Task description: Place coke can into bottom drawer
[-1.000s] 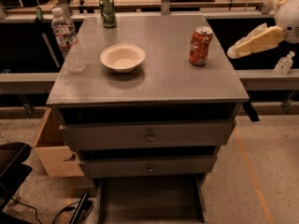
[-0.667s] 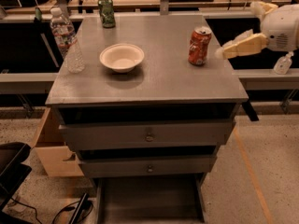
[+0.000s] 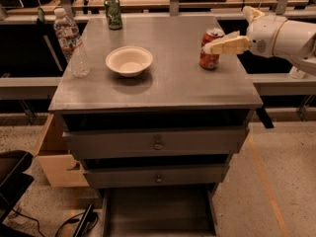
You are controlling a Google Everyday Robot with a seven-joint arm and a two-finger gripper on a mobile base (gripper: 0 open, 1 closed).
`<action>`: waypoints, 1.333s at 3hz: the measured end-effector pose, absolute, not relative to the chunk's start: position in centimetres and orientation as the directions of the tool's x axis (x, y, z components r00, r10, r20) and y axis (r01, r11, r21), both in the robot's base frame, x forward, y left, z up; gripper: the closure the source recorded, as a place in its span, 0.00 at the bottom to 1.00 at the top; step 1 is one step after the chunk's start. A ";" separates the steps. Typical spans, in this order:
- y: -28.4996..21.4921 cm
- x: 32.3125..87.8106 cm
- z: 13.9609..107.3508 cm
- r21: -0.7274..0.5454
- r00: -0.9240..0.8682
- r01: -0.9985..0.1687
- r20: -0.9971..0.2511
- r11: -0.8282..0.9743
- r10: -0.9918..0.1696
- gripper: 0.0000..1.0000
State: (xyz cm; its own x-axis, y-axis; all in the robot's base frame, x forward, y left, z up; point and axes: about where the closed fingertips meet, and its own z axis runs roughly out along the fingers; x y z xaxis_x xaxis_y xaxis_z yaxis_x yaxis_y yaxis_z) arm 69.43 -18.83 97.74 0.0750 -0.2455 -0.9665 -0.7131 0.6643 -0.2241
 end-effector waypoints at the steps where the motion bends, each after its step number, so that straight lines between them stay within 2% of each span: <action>1: -18.5 71.5 97.0 -0.214 0.079 -0.699 -0.971 0.682 -0.224 0.00; 4: -18.7 75.2 92.9 -0.124 -0.002 -0.701 -0.985 0.703 -0.175 0.00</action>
Offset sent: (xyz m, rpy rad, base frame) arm 0.0616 -0.0033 -0.0332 0.0526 0.0246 -0.0590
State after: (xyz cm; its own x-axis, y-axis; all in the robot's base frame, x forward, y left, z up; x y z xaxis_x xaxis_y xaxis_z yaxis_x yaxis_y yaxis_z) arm 75.25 -18.70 92.86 -0.0023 -0.1753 -0.9845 -0.7006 0.7028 -0.1235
